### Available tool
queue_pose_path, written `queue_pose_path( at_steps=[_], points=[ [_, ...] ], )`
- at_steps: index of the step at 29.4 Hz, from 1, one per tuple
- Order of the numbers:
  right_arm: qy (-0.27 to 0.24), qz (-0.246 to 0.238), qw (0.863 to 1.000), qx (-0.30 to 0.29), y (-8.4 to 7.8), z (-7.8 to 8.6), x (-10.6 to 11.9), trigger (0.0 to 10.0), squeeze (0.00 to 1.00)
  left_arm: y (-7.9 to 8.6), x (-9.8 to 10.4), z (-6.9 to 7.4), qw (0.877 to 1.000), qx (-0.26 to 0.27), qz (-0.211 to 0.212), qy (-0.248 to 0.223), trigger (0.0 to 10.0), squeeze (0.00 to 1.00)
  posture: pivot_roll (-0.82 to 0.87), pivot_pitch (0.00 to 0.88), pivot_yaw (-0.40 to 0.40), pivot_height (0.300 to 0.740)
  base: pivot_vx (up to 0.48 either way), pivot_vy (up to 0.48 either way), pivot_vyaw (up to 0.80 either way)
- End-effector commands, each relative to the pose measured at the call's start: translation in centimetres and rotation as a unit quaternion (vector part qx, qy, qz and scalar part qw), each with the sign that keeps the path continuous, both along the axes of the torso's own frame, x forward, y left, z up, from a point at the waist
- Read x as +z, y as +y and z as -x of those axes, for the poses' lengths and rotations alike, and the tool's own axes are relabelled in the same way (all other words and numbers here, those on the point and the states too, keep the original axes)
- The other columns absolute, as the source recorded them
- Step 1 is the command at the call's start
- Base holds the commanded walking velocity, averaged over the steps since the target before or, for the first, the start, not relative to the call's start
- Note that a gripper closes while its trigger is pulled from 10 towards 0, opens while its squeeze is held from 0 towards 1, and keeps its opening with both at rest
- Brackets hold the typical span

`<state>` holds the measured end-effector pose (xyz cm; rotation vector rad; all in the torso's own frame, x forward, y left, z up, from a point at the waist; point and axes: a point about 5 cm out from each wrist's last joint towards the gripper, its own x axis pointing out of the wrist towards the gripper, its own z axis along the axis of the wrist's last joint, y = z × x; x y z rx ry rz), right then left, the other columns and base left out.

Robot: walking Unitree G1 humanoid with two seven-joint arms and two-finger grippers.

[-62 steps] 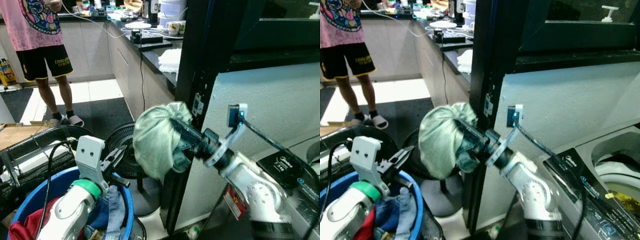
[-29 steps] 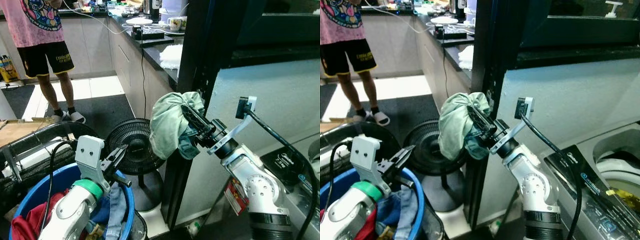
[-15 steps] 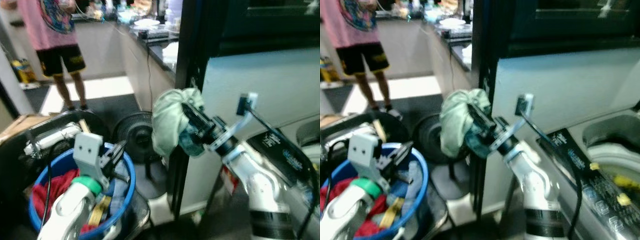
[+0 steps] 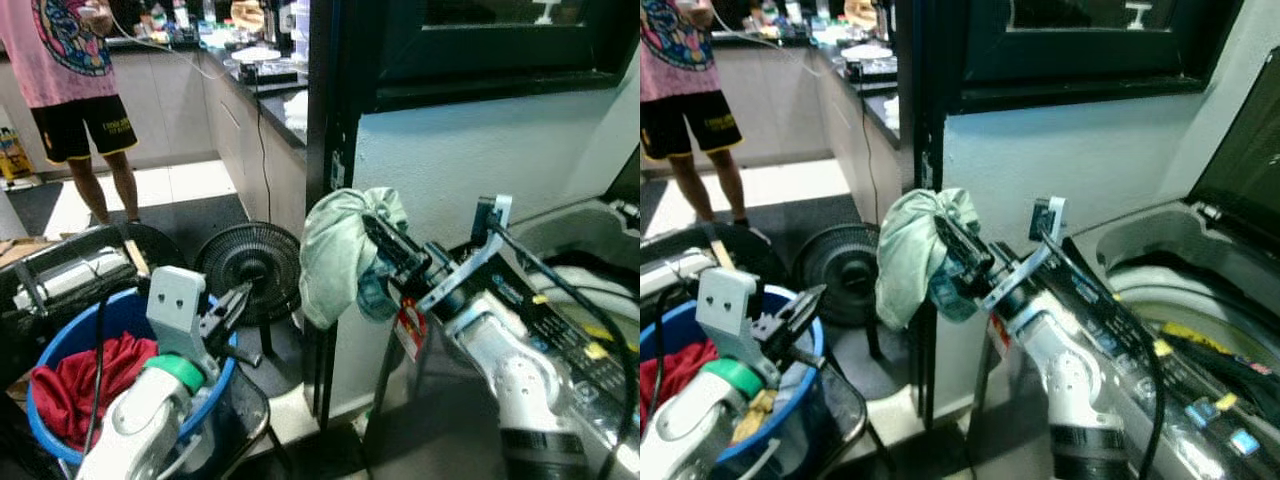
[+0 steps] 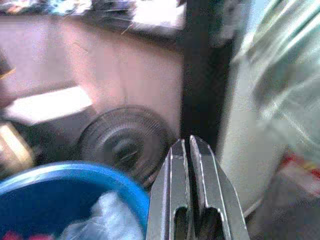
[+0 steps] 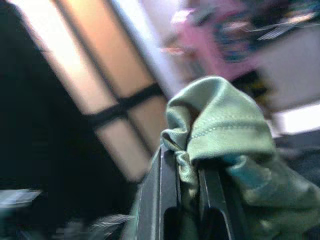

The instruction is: Clothes washing

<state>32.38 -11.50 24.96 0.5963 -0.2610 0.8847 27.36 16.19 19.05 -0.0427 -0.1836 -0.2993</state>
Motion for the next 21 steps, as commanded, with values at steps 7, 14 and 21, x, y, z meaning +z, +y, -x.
queue_pose_path(
  at_steps=[7,14,21],
  points=[
    [-0.005,-0.003,1.0,-0.009,-0.4,0.0,0.2,10.0,0.0,-0.5,0.2,-0.2,1.0,-0.003,-0.005,-0.005,10.0,0.0,0.03,0.005,0.011,0.74,0.0,0.0,0.0],
    [-0.007,-0.004,1.0,-0.006,-0.4,0.0,0.2,10.0,0.0,-0.4,0.2,-0.2,1.0,0.001,-0.004,-0.006,10.0,0.0,0.03,0.006,0.008,0.74,0.0,0.0,0.0],
    [-0.015,-0.032,0.998,-0.054,-0.9,-0.8,1.5,10.0,0.0,-0.5,1.0,-0.5,1.0,0.001,-0.005,-0.019,10.0,0.0,0.03,0.005,0.014,0.74,0.0,0.0,0.0]
  ],
)
